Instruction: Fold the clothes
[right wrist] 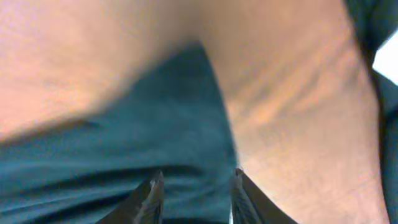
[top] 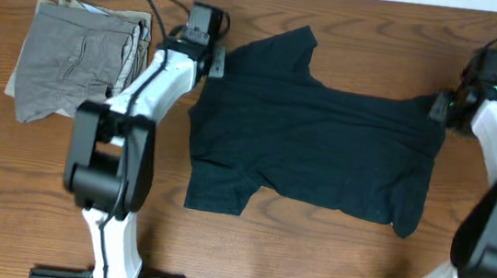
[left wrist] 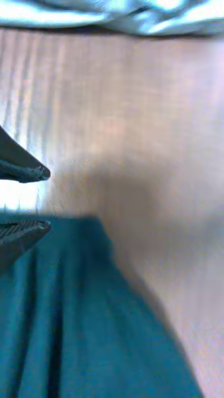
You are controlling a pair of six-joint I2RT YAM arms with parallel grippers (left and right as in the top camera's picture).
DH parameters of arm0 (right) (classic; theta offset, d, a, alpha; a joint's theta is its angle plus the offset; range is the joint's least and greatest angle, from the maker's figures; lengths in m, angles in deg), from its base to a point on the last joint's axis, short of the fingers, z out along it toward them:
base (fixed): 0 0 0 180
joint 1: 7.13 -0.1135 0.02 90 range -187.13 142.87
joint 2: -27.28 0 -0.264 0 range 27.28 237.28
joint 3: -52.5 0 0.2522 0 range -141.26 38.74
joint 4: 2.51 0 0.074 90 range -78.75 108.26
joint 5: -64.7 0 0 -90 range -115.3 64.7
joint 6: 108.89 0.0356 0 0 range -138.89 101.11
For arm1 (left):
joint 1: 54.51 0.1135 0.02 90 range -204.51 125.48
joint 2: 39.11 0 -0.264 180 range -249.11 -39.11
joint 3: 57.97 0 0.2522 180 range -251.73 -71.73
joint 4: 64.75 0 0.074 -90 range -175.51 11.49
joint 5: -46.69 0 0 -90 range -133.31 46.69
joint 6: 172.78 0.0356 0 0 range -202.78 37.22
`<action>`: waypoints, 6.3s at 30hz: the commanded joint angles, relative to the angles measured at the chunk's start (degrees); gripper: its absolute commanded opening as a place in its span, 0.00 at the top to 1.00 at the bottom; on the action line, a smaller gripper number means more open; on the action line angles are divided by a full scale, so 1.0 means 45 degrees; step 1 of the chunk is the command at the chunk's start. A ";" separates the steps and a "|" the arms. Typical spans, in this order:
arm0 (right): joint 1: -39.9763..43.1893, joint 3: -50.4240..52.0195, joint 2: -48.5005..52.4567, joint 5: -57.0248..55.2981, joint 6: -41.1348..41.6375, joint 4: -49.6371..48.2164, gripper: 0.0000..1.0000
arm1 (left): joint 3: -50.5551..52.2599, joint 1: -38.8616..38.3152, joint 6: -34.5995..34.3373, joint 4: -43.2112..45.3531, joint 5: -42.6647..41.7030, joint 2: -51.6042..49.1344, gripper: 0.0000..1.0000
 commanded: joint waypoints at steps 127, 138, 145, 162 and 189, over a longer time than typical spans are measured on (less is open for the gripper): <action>0.0005 0.5178 -0.1812 0.2744 0.1151 0.2390 0.42 | 0.8383 0.0933 -0.3376 -0.7271 -0.2273 0.3079 0.75; 0.1137 0.5178 -0.3390 0.2647 0.1258 0.2637 0.40 | 0.7762 0.0933 -0.3390 -0.7242 -0.2283 0.3079 0.68; 0.0874 0.5489 -0.3415 0.2705 0.0753 0.4464 0.37 | 0.7699 0.0933 -0.3390 -0.7446 -0.2380 0.3079 0.62; 0.0534 0.8563 -0.3415 0.3235 0.1190 0.2846 0.57 | 0.7699 0.0933 -0.3390 -0.7664 -0.2618 0.3079 0.60; 0.0534 0.5882 -0.4294 0.4328 0.0471 0.4575 0.99 | 0.7407 0.1195 -0.4308 -0.9039 -0.2613 0.7475 0.41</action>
